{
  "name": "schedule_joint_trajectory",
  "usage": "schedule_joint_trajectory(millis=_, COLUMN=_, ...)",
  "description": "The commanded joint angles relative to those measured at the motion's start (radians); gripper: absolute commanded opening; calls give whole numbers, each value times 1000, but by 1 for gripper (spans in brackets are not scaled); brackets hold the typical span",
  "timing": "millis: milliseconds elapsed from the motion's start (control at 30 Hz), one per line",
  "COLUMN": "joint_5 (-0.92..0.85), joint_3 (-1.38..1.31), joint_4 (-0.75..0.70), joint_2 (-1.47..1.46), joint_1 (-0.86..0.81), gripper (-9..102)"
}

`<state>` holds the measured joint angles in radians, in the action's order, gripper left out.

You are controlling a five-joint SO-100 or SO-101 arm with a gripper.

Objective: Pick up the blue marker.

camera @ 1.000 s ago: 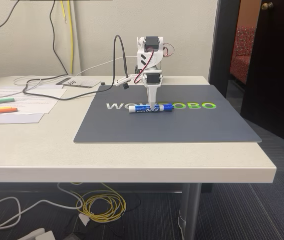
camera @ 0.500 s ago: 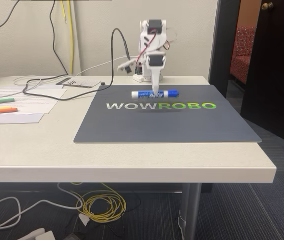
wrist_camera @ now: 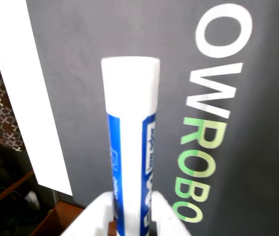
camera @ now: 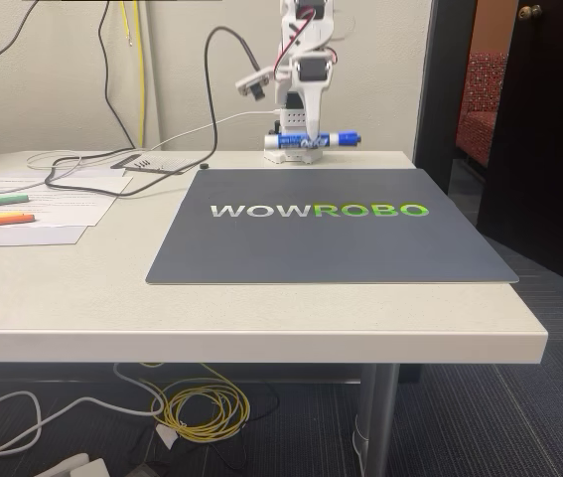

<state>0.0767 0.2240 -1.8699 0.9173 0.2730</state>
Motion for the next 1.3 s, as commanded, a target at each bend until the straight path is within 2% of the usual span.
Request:
schedule_joint_trajectory(millis=0, joint_5=8, joint_3=94, joint_4=-179, joint_2=190, joint_1=12, gripper=0)
schedule_joint_trajectory(millis=667, joint_5=17, joint_3=414, joint_4=-166, joint_2=666, joint_1=23, gripper=0)
schedule_joint_trajectory(millis=733, joint_5=15, joint_3=525, joint_4=-115, joint_2=750, joint_1=26, gripper=0)
schedule_joint_trajectory(millis=1067, joint_5=-2, joint_3=1341, joint_4=322, joint_2=1262, joint_1=31, gripper=0)
schedule_joint_trajectory(millis=1267, joint_5=-2, joint_3=1539, joint_4=456, joint_2=1387, joint_1=26, gripper=0)
